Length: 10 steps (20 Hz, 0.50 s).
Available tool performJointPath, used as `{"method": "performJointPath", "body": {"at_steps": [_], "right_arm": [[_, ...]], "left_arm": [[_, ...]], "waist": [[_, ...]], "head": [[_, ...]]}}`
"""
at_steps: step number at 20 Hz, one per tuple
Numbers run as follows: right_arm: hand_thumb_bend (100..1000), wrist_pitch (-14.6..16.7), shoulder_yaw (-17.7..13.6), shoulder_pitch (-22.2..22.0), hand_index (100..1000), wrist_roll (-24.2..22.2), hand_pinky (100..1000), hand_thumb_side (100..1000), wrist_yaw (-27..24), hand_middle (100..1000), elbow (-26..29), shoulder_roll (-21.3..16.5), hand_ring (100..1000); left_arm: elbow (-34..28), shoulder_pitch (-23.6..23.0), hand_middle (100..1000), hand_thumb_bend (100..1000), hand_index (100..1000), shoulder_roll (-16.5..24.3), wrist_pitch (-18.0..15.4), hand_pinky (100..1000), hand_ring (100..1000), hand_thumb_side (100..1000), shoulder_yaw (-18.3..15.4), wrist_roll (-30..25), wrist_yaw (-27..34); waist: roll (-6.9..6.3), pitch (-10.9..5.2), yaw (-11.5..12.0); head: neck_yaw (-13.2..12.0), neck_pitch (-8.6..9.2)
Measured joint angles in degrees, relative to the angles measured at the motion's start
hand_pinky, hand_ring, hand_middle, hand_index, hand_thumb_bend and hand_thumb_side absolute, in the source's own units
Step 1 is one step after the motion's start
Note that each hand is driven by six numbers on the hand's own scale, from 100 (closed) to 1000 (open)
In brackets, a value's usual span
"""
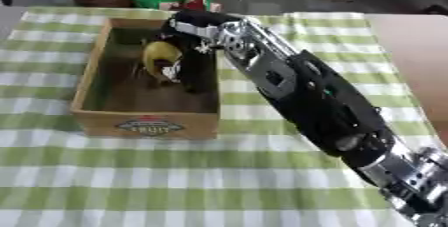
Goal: Pick up objects on the table and place them in the box.
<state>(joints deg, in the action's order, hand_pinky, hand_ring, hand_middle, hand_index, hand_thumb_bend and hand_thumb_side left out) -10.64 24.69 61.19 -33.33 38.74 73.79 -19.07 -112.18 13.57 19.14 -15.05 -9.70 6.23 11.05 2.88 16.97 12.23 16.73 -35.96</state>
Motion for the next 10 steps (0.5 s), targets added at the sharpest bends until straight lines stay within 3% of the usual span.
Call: {"method": "performJointPath", "body": {"at_steps": [4, 10], "right_arm": [[100, 2.0, -1.1, 1.3, 687, -2.7, 701, 241, 1.2, 589, -3.6, 1.3, 747], [100, 4.3, -2.5, 1.8, 687, -6.3, 701, 241, 1.6, 589, -5.2, 1.8, 747]], "left_arm": [[0.0, 0.0, 623, 100, 740, 0.0, 0.0, 472, 568, 853, 0.0, -0.1, 0.0], [0.0, 0.0, 623, 100, 740, 0.0, 0.0, 472, 568, 853, 0.0, -0.1, 0.1]], "waist": [[0.02, 0.00, 0.0], [0.02, 0.00, 0.0]], "head": [[0.1, -0.29], [0.3, -0.32]]}}
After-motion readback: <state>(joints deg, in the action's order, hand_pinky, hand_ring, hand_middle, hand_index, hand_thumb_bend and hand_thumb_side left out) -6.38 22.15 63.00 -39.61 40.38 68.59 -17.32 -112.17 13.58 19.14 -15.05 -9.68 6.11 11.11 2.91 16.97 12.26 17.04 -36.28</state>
